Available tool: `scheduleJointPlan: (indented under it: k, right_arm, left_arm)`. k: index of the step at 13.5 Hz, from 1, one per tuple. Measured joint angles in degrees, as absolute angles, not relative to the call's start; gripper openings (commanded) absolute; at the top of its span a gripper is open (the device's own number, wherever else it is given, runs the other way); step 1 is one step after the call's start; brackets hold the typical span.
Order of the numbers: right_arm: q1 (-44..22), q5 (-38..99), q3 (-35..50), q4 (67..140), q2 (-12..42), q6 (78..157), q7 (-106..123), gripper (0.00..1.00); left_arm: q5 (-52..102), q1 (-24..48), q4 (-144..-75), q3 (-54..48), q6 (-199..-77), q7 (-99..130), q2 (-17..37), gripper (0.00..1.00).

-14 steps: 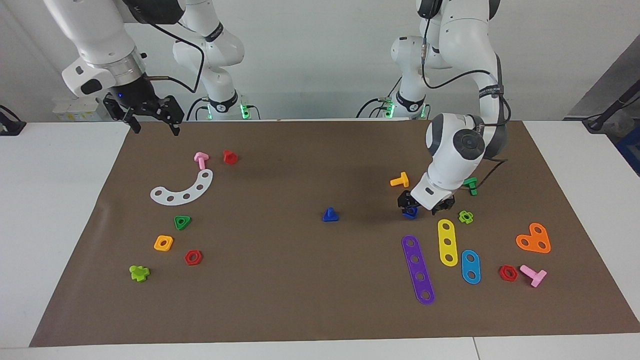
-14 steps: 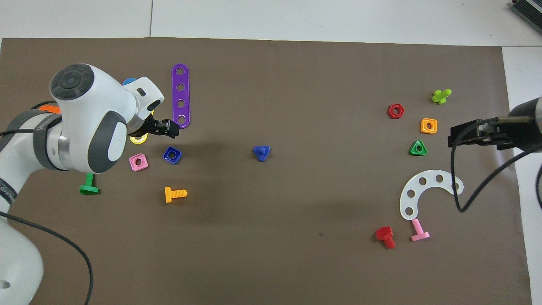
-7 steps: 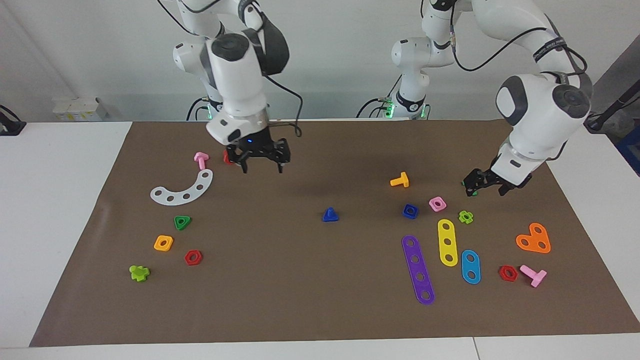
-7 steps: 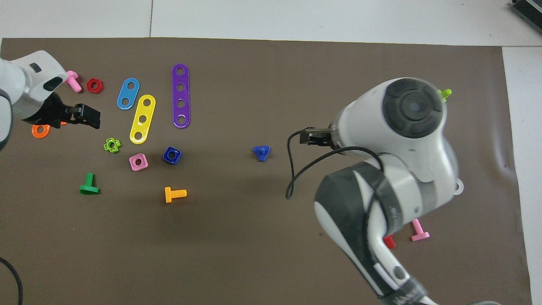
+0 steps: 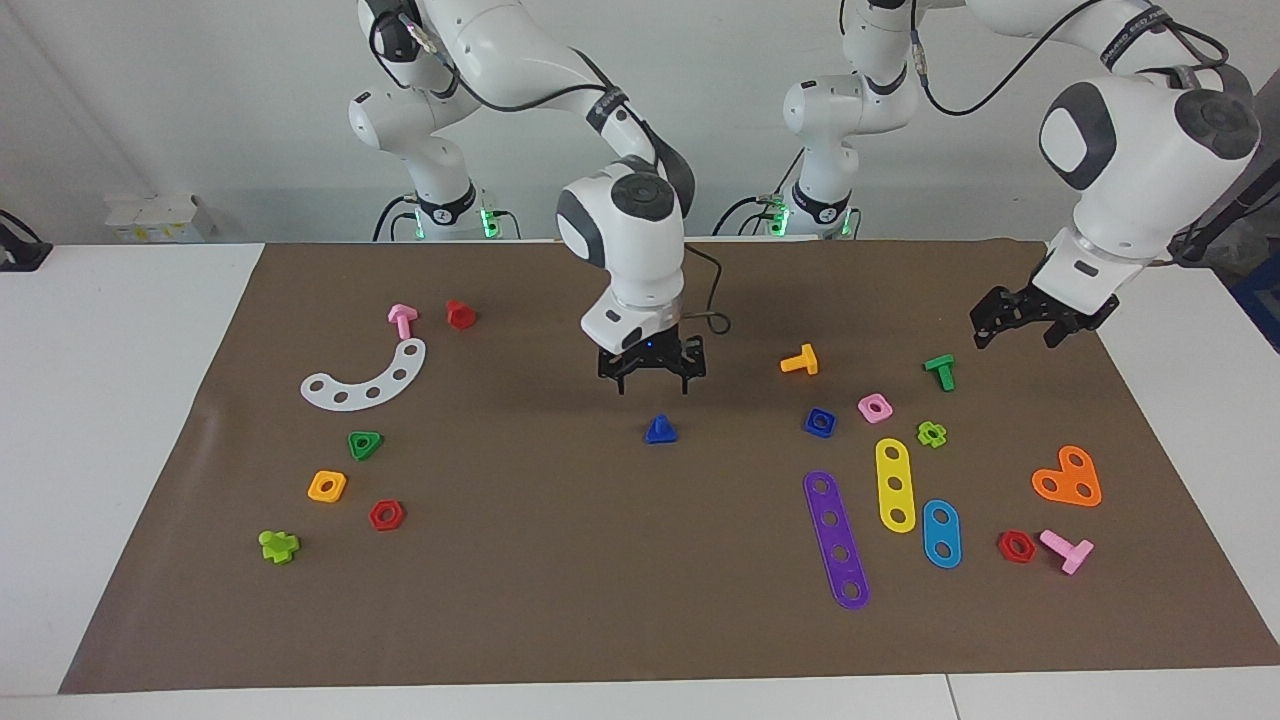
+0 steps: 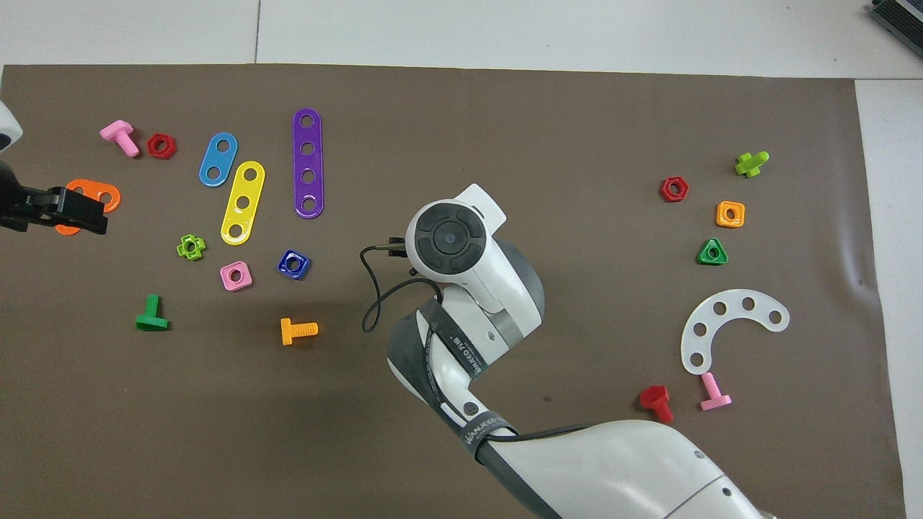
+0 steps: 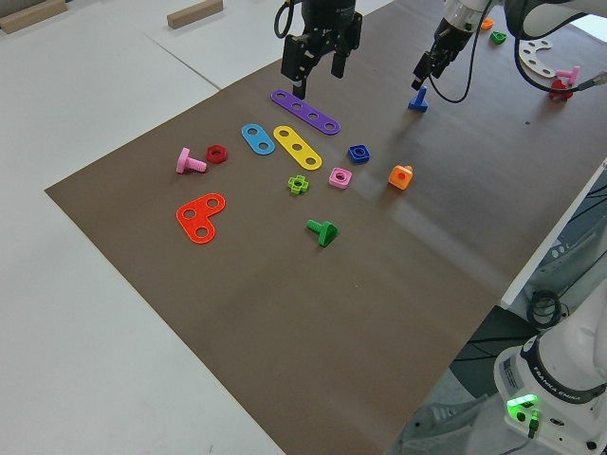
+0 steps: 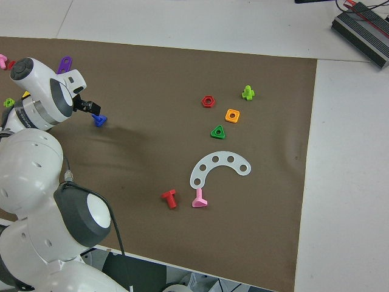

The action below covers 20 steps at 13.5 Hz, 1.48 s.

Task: Unscrew and place screws in storage area

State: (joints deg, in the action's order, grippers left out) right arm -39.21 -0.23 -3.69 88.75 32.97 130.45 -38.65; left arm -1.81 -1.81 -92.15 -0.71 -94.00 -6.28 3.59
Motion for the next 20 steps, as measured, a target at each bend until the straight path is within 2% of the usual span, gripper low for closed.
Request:
scheduleJointPlan:
  k: [3, 4, 5, 7, 9, 11, 13, 18, 20]
  right_arm:
    - [-38.7, -0.4, -3.8, 88.5, 33.7, 130.4, -37.0, 0.85]
    - [-38.8, -0.4, -3.8, 88.6, 33.7, 130.0, -36.9, 0.78]
    - [-38.9, -0.4, -3.8, 88.8, 33.7, 129.7, -36.8, 0.69]
    - [-39.1, -0.4, -3.8, 89.5, 33.7, 129.7, -36.7, 0.43]
    - [-39.2, -0.4, -3.8, 90.3, 33.7, 129.7, -36.6, 0.34]
    - [-39.4, -0.4, -3.8, 90.5, 33.7, 129.7, -36.6, 0.19]
    - [-39.4, -0.4, -3.7, 90.5, 33.7, 129.7, -36.5, 0.00]
    - [-39.1, -0.4, -3.9, 90.1, 33.5, 129.7, -36.5, 0.00]
    - [-37.5, -0.4, -4.3, 89.6, 31.4, 128.3, -36.5, 0.00]
  left_arm:
    - [-1.8, -1.8, -92.3, -0.9, -93.4, -6.4, 2.4, 1.00]
    - [-1.8, -1.8, -92.5, -1.0, -93.4, -6.4, 2.4, 1.00]
    - [-1.8, -1.8, -92.6, -1.2, -93.4, -6.4, 2.5, 1.00]
    - [-1.8, -1.8, -92.6, -1.3, -93.4, -6.4, 2.5, 1.00]
    - [-1.8, -1.8, -92.7, -1.3, -93.4, -6.4, 2.5, 1.00]
    - [-1.8, -1.8, -92.7, -1.3, -93.4, -6.4, 2.5, 1.00]
    - [-1.8, -1.8, -92.7, -1.2, -93.4, -6.4, 2.5, 1.00]
    - [-1.8, -1.8, -92.9, -1.2, -93.4, -6.4, 2.5, 1.00]
    - [-1.8, -1.8, -93.0, -1.0, -93.4, -6.4, 2.5, 1.00]
